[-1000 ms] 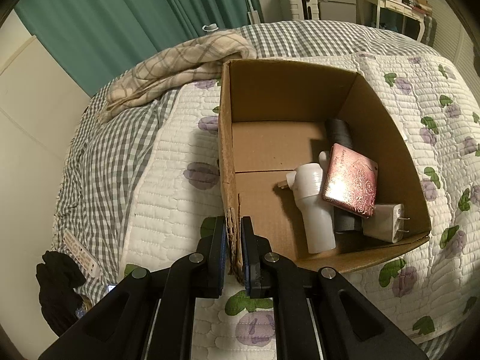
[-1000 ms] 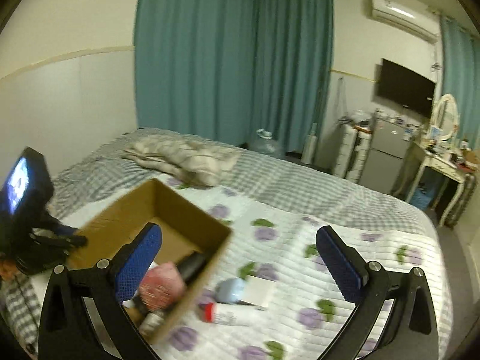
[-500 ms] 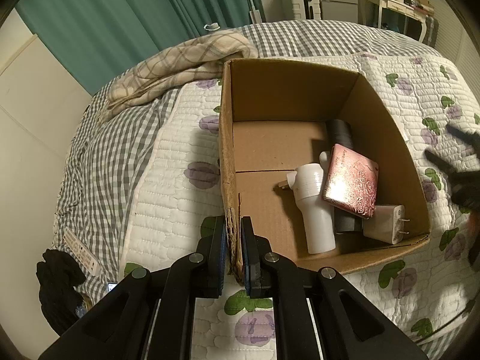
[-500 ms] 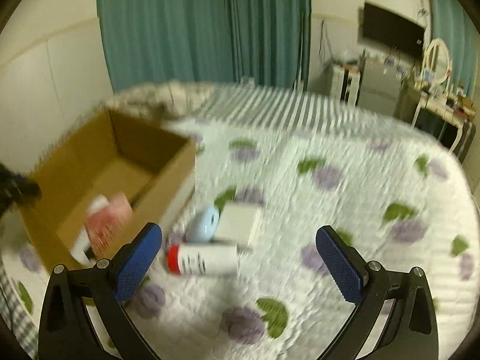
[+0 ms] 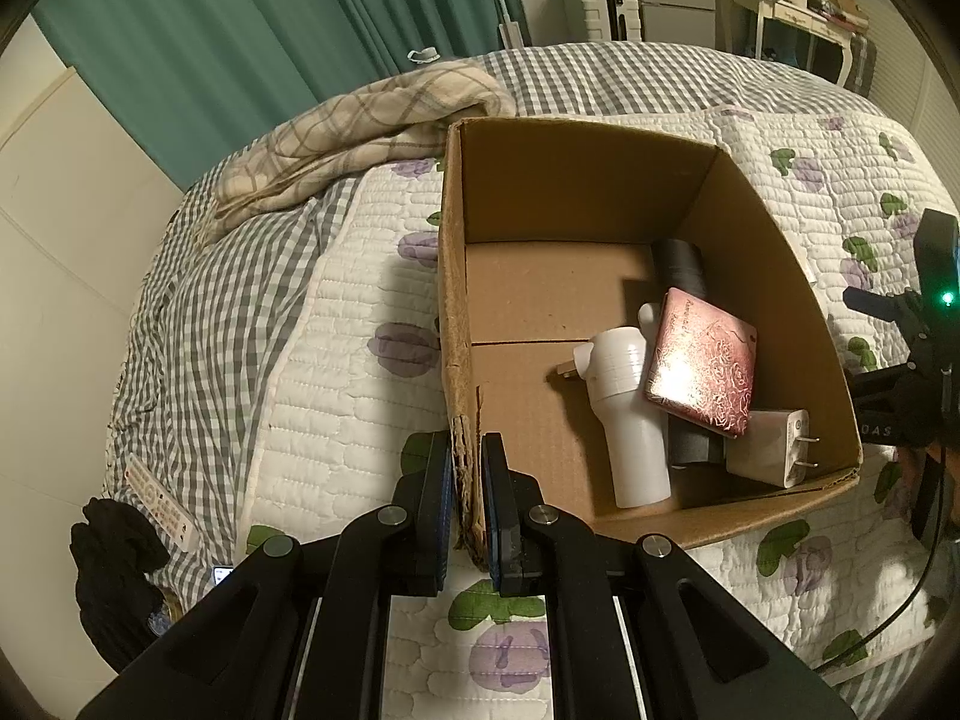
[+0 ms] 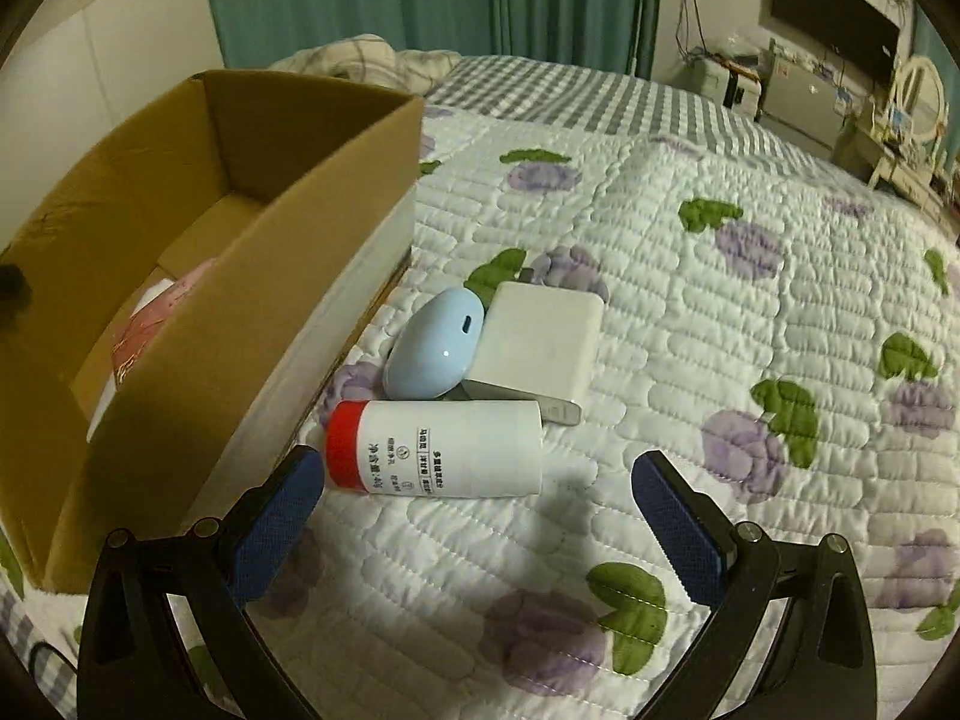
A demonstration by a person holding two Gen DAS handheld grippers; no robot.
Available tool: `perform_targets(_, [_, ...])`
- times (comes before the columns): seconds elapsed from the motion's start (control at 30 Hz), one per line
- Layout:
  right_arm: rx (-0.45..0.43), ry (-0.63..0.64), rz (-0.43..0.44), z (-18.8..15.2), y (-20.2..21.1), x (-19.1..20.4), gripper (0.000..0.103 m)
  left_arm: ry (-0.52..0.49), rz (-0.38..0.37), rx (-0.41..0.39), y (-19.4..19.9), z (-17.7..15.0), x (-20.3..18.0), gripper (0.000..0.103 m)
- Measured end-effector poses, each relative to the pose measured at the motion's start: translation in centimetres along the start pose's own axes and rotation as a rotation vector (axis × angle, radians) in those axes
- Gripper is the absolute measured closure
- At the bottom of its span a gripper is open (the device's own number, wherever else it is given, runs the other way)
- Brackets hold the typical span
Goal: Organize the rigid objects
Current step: 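Grasp the red-capped white bottle with the right tool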
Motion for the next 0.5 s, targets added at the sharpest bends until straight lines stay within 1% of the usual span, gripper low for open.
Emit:
perform_targets(0.1, [0.011,-0.003,0.022,-0.1,-0.3,0.2,0.002,0.002,-0.004,0.001,0.0,0.0,0.0,0.095])
perform_targets(0.23, [0.038,0.000,0.076,-0.1,-1.1,0.7,0.010,0.000,-0.006,0.003,-0.1,0.0,0.1,0.095])
perform_targets(0.37, [0.057,0.002,0.091,-0.1,-1.8,1.0,0.014,-0.001,-0.005,0.002,-0.1,0.0,0.1,0.095])
perform_targets(0.47, [0.049,0.010,0.104,0.0,-1.7,1.2,0.020,0.000,-0.008,0.002,-0.1,0.0,0.1,0.095])
perform_targets(0.5, [0.045,0.018,0.106,0.0,-1.6,1.4,0.024,0.000,-0.007,0.002,-0.1,-0.1,0.1,0.095])
Point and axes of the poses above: each gripper's, at about its wrist camera, not at the fingertips, and y roughly against the way its jaws point, x to its left, z to its top, the point moved 6 cm from there along -y, roughly the way its jaws point, and after that the axes turned 9 degrees about -z, right-handed, at the moved point
